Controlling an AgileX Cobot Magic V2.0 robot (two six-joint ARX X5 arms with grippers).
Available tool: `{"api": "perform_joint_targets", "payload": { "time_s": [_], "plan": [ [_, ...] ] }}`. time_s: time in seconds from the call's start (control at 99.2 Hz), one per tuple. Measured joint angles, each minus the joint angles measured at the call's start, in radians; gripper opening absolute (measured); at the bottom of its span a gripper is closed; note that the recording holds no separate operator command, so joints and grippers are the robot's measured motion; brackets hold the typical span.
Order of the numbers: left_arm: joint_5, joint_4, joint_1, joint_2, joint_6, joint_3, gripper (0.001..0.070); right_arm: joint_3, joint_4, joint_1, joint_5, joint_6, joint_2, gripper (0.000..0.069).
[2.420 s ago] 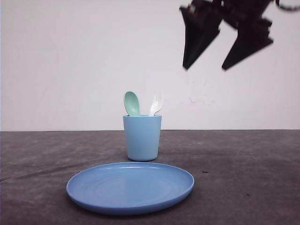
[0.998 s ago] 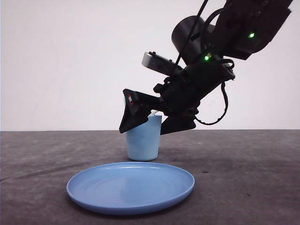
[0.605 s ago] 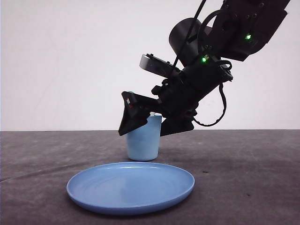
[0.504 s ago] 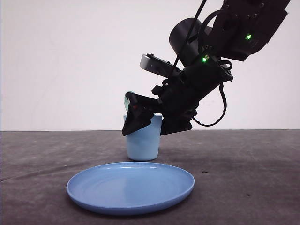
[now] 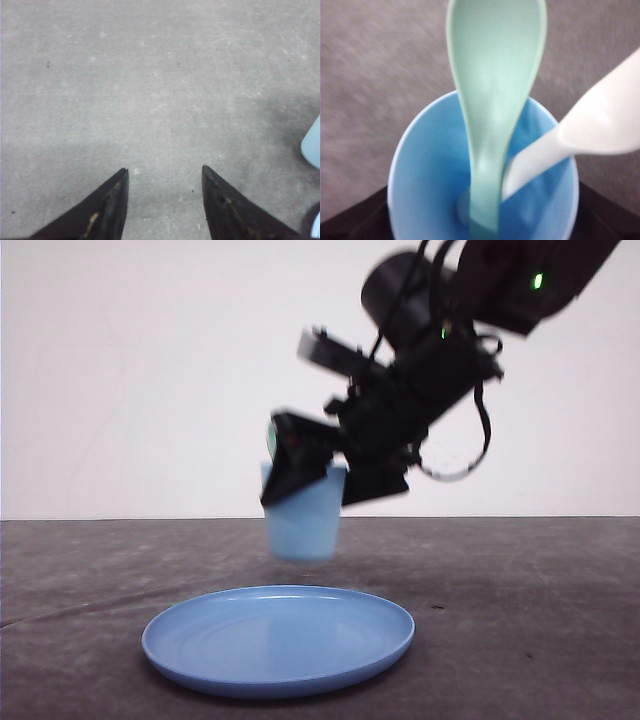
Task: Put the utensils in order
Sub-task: 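Lift the cup with the right gripper and move it over the plate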
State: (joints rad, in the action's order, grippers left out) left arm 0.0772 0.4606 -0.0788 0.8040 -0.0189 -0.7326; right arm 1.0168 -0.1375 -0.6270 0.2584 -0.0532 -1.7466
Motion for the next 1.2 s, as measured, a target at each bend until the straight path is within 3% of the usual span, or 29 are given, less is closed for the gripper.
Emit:
{"api": "perform_joint_targets", "payload": {
  "time_s": [0.292, 0.534, 0.756, 1.2],
  "plan": [
    [0.0, 0.0, 0.0, 0.0, 0.0, 0.0, 0.0275, -0.003, 0.184, -0.079, -0.055, 0.024, 0.216, 0.0467],
    [0.0, 0.0, 0.0, 0.0, 0.0, 0.0, 0.0275, -0.132, 0.187, -0.195, -0.149, 0.037, 0.414, 0.0467],
    [0.0, 0.0, 0.0, 0.0, 0.0, 0.0, 0.0275, -0.277, 0.186, -0.288, -0.215, 0.017, 0.499, 0.0467],
    [0.0, 0.0, 0.0, 0.0, 0.0, 0.0, 0.0275, -0.496, -0.122, -0.327, -0.237, -0.015, 0.475, 0.0467]
  ]
}}
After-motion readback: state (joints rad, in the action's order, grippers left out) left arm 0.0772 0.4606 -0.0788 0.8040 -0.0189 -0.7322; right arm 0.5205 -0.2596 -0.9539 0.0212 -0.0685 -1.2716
